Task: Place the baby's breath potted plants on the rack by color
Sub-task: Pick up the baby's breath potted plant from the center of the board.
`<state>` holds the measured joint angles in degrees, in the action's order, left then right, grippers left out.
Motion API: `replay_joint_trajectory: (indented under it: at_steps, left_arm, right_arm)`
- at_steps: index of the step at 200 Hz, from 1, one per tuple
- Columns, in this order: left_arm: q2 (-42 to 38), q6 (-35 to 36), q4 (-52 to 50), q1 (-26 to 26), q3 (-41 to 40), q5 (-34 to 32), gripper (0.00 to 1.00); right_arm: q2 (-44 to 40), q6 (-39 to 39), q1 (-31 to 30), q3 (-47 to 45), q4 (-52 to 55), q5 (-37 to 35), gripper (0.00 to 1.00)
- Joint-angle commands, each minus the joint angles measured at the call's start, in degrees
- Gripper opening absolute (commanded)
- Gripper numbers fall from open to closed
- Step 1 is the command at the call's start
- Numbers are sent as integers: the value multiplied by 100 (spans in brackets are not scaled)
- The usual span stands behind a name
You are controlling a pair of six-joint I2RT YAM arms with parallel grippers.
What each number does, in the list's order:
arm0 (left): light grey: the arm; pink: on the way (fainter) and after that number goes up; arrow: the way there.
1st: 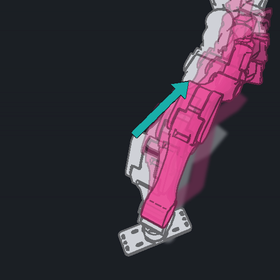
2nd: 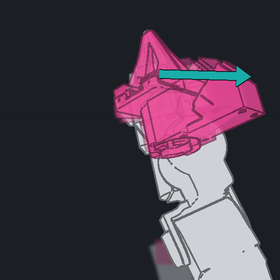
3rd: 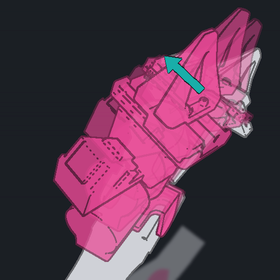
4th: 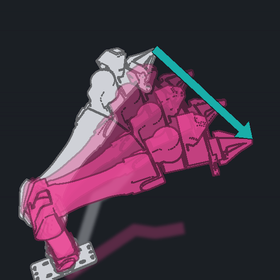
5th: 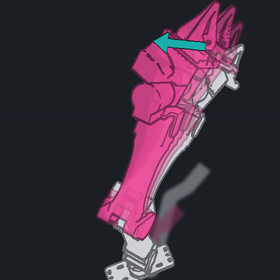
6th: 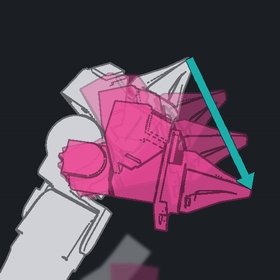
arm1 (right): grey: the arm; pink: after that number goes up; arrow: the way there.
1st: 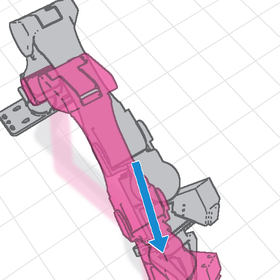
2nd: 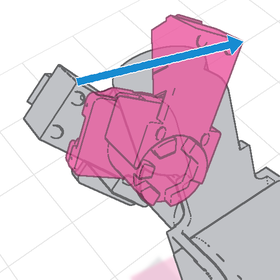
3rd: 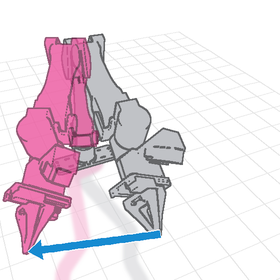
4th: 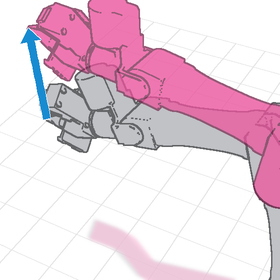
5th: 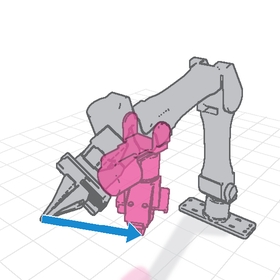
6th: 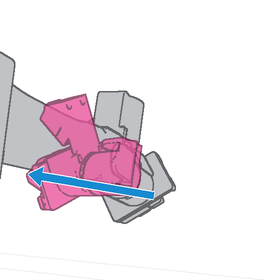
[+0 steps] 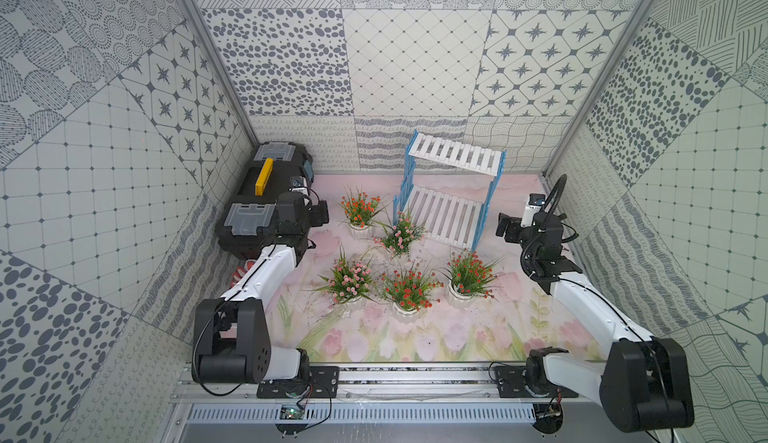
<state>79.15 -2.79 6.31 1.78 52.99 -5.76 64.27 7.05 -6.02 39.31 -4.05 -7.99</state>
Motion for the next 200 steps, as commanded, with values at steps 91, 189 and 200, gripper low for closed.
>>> replay_joint_trajectory:
  at_steps: [91, 189, 200]
  left_arm:
    - [-375, -1137, -3179, 310, 886, 1321, 92]
    - [-285, -1781, -3305, 847, 880, 930, 90]
    - [-317, -1826, -3261, 867, 828, 879, 90]
  right_arm:
    - [-683, 124, -2726, 1733, 2585, 1193, 98]
    - [-1225, 2247, -4311, 2554, 5333, -1405, 98]
    - [-1396, 2593, -4444, 2380, 5377, -1464, 98]
